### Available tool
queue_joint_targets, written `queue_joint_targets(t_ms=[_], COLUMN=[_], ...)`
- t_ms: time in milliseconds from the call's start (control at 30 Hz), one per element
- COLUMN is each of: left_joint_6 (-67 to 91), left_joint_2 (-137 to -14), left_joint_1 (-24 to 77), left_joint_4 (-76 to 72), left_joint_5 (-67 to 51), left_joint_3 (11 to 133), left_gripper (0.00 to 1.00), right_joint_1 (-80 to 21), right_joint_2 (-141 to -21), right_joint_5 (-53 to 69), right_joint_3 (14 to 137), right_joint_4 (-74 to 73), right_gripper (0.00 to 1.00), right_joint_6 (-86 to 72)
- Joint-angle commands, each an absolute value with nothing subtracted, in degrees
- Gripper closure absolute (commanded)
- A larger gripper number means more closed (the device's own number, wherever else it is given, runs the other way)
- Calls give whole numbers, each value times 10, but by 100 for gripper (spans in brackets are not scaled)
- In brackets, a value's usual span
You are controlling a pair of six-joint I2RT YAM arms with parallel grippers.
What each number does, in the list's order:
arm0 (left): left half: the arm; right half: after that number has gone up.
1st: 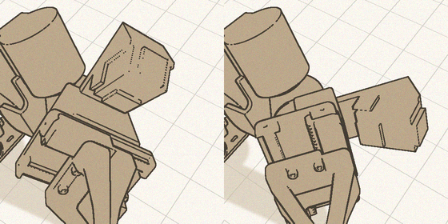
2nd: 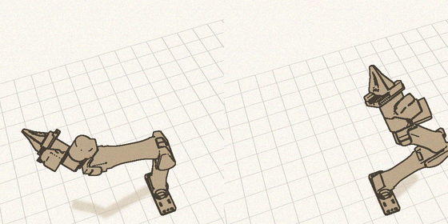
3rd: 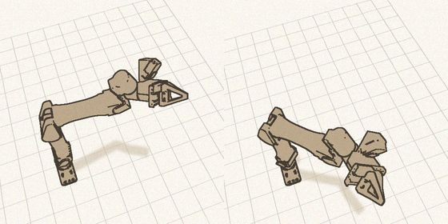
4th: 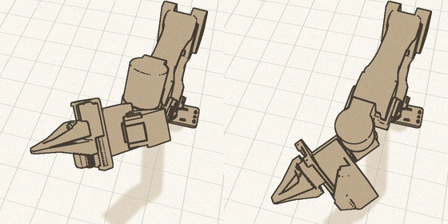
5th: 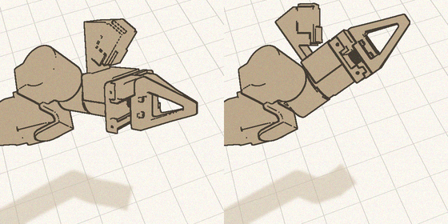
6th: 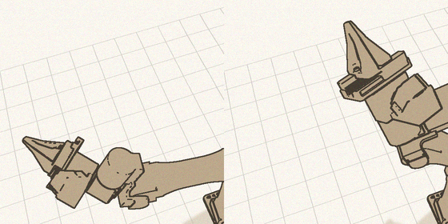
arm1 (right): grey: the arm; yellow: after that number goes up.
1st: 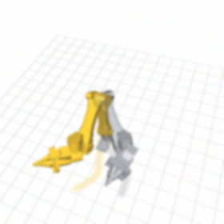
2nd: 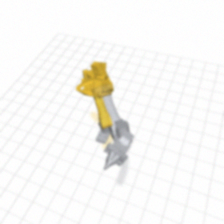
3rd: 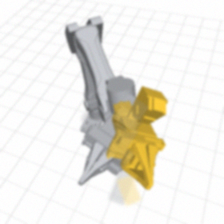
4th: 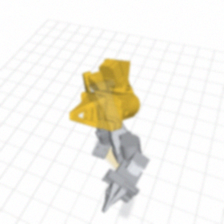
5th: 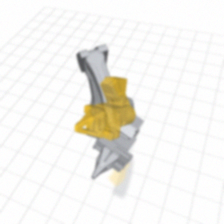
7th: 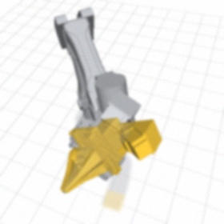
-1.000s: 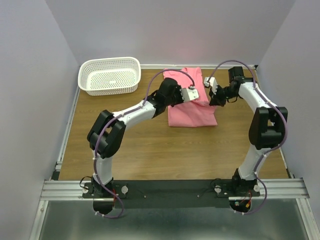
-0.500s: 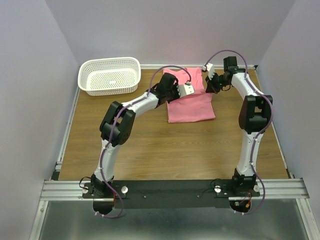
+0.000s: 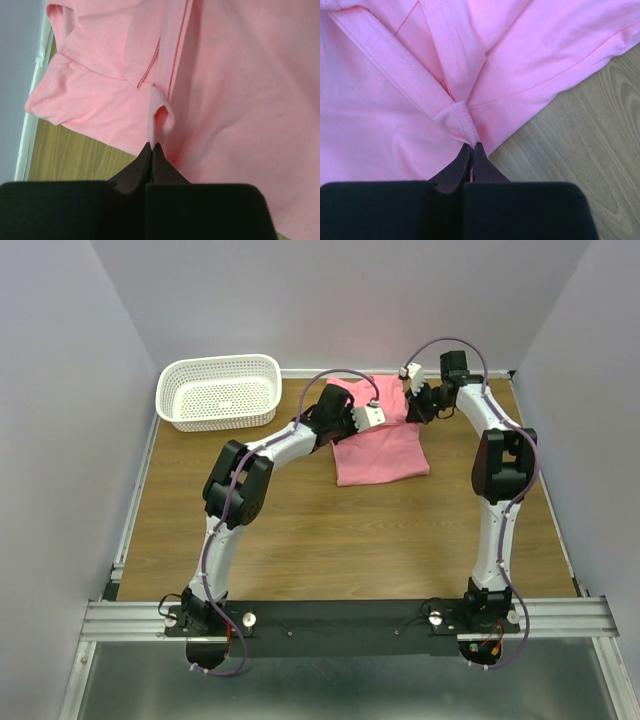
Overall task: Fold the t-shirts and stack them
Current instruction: Fold the tshirt
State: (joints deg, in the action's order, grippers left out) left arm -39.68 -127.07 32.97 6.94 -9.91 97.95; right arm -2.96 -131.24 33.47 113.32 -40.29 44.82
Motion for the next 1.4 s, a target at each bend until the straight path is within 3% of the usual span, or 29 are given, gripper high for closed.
queue_joint_targets(t_ms=[0, 233, 267, 300, 333, 433, 467, 500, 567, 667, 700, 733, 800, 833, 900, 1033, 1200, 1367], left_joint_6=[-391, -380, -372, -353, -345, -316, -308, -302, -275, -232, -214, -190, -105, -75, 28, 154, 135, -41], left_joint_2=[-1285, -1299, -1305, -1308, -1310, -1303, -1287, -1275, -1228, -1147, -1126, -1089, -1057, -1042, -1003, -957, -962, -994], left_joint_1=[324, 324, 324, 324, 323, 324, 323, 321, 316, 309, 308, 308, 307, 307, 308, 321, 372, 441], left_joint_4=[71, 68, 66, 58, 54, 30, 19, 3, -14, -20, -11, -1, 46, 62, 66, -1, -33, 54], left_joint_5=[-88, -58, -46, -30, -3, 97, 121, 136, 156, 109, 97, 65, 25, 6, -65, -156, -108, 81], left_joint_3=[1003, 1030, 1036, 1047, 1051, 1055, 1049, 1031, 1009, 950, 933, 900, 867, 830, 751, 619, 590, 643], left_gripper=[100, 100, 84, 77, 70, 62, 54, 53, 43, 43, 43, 43, 43, 43, 43, 43, 39, 38], right_joint_1=[-33, -33, -34, -33, -34, -37, -37, -37, -38, -33, -29, -18, -10, -15, -20, -25, -25, -25], right_joint_2=[-1328, -1329, -1331, -1332, -1331, -1326, -1323, -1318, -1309, -1275, -1262, -1226, -1180, -1159, -1089, -985, -962, -966], right_joint_5=[318, 291, 285, 277, 261, 230, 216, 205, 178, 177, 203, 320, 457, 490, 498, 412, 375, 352], right_joint_3=[1155, 1158, 1158, 1160, 1160, 1162, 1159, 1160, 1164, 1135, 1120, 1079, 1024, 999, 875, 683, 640, 632], right_joint_4=[-391, -374, -362, -337, -322, -265, -247, -228, -221, -217, -217, -248, -335, -467, -556, -463, -392, -349], right_gripper=[99, 97, 90, 85, 66, 59, 46, 41, 38, 38, 38, 38, 35, 34, 32, 27, 26, 26], right_joint_6=[429, 402, 367, 346, 297, 227, 202, 164, 140, 140, 148, 177, 397, 503, 733, 834, 802, 788])
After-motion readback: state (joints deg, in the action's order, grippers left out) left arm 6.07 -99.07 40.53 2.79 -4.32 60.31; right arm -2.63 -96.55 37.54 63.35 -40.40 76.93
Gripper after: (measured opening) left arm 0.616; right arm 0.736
